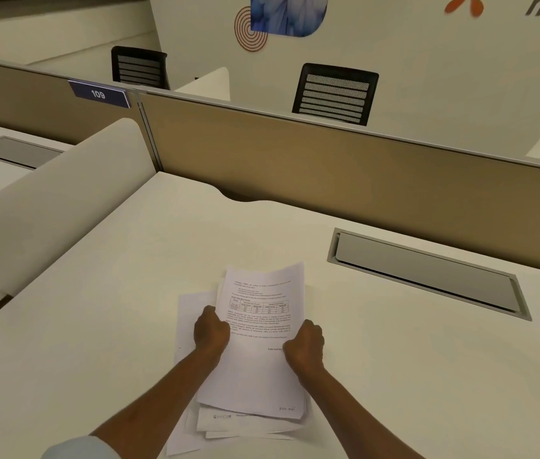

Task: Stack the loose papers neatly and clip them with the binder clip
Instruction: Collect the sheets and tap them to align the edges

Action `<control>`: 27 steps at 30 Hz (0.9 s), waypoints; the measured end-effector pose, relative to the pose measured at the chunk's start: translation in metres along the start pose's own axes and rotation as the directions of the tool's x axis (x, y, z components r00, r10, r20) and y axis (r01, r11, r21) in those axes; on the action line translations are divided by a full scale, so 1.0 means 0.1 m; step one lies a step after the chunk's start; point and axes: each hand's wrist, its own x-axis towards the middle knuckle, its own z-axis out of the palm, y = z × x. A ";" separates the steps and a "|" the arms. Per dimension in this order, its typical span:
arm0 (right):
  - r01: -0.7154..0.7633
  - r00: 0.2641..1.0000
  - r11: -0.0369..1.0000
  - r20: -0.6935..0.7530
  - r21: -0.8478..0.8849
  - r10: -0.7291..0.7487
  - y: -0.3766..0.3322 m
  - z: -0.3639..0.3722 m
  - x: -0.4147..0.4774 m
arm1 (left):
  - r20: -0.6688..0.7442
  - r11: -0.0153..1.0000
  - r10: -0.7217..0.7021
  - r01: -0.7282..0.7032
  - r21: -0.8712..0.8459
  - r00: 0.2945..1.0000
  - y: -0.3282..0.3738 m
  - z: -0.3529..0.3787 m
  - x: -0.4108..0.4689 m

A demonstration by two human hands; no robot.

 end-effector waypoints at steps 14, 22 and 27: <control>-0.054 0.991 0.982 0.129 0.182 0.031 -0.04 0.01 0.00 | 0.013 0.997 0.031 -0.032 0.063 0.999 0.00 -0.10 0.06; 0.011 0.988 0.942 0.142 0.335 -0.062 -0.08 -0.07 -0.06 | 0.048 0.969 0.037 -0.024 -0.245 0.998 -0.01 -0.23 0.00; 0.078 0.978 0.915 0.148 0.395 -0.147 -0.21 -0.15 -0.11 | -0.034 0.924 -0.035 0.019 -0.382 0.999 -0.04 -0.39 -0.08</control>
